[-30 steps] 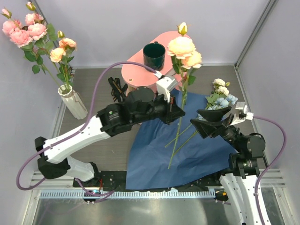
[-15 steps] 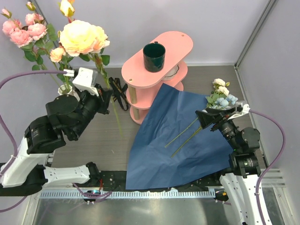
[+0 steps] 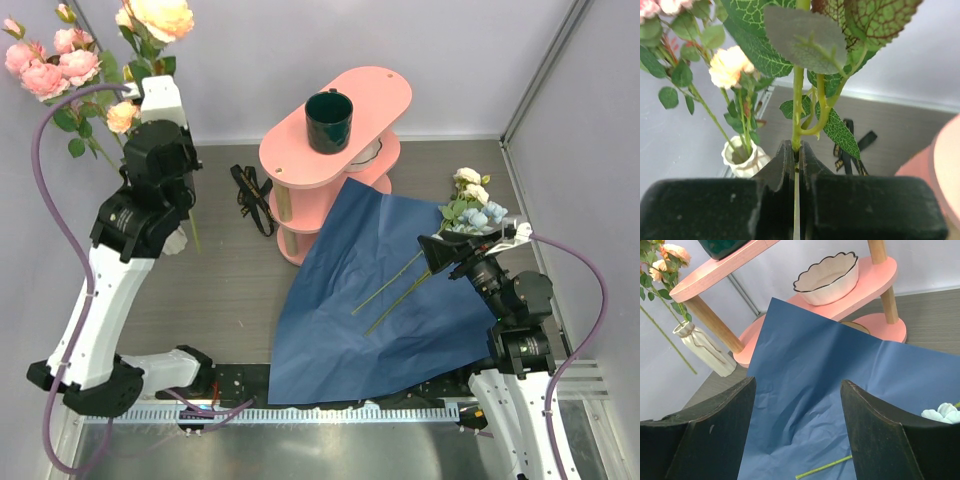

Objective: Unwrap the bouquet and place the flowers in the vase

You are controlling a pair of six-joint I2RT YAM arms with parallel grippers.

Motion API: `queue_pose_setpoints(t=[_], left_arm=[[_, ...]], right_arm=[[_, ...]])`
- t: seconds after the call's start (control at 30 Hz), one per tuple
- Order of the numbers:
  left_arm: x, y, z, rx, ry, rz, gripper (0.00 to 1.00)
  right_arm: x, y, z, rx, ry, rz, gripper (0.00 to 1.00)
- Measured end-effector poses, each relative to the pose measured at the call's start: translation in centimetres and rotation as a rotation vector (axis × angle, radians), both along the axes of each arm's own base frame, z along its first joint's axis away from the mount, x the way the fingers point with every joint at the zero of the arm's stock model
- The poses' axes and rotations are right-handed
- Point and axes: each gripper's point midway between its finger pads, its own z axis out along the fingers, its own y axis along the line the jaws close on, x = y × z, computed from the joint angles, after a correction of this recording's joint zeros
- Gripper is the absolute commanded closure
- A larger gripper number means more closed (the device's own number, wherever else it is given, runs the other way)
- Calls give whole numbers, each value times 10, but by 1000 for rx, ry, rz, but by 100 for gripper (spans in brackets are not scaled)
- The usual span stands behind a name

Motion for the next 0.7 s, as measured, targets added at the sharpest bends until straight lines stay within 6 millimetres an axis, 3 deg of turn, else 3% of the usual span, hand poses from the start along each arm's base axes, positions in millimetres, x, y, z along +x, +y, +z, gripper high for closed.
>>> queue_pose_setpoints(t=[0.2,0.5,0.7], left_arm=[[23,30,36,-59,-135,174,100],[23,65,98,-56,-359,447,100],[19,83,117,12,-392,563,100]], right_arm=[[0,-1,-2,0,4,-5,26],[-3,2,-2,-1,2,4,26],[-6,4,0,1,-8,12,25]])
